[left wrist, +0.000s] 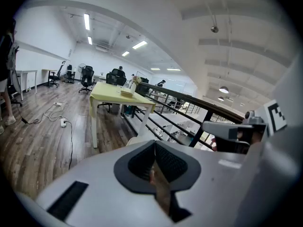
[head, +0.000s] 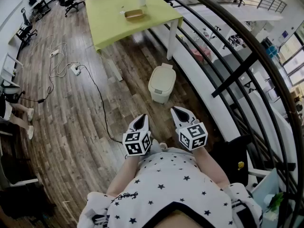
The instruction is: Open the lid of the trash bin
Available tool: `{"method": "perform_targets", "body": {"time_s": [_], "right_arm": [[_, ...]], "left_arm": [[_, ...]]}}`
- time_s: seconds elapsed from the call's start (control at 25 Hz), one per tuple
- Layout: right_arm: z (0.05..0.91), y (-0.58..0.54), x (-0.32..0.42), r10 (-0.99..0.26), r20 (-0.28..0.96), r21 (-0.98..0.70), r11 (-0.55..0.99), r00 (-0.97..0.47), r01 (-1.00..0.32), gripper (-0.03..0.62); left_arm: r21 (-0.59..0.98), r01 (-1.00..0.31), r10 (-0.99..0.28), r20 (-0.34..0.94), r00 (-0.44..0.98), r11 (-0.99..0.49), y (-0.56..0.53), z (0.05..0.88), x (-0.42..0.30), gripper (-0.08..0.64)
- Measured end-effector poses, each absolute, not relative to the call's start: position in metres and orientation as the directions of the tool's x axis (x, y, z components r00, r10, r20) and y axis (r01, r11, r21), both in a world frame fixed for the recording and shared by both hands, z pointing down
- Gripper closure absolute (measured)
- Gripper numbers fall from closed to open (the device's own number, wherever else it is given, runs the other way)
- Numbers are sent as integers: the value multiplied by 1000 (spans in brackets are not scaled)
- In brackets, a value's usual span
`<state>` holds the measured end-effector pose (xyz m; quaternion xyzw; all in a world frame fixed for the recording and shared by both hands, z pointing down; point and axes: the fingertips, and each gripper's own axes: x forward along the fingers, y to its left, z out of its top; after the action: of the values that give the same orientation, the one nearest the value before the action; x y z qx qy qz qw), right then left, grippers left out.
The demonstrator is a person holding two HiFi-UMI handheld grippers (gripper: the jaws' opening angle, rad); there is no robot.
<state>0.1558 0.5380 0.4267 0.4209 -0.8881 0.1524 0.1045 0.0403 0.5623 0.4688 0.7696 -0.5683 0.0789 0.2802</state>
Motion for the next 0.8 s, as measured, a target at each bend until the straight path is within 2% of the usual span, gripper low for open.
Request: {"method": "perform_targets", "body": {"time_s": [0.8], "right_arm": [[427, 530, 156, -727, 291, -217, 583, -622, -783, 598]], "left_arm": [[327, -929, -829, 460, 318, -175, 562, 464, 41, 545]]}}
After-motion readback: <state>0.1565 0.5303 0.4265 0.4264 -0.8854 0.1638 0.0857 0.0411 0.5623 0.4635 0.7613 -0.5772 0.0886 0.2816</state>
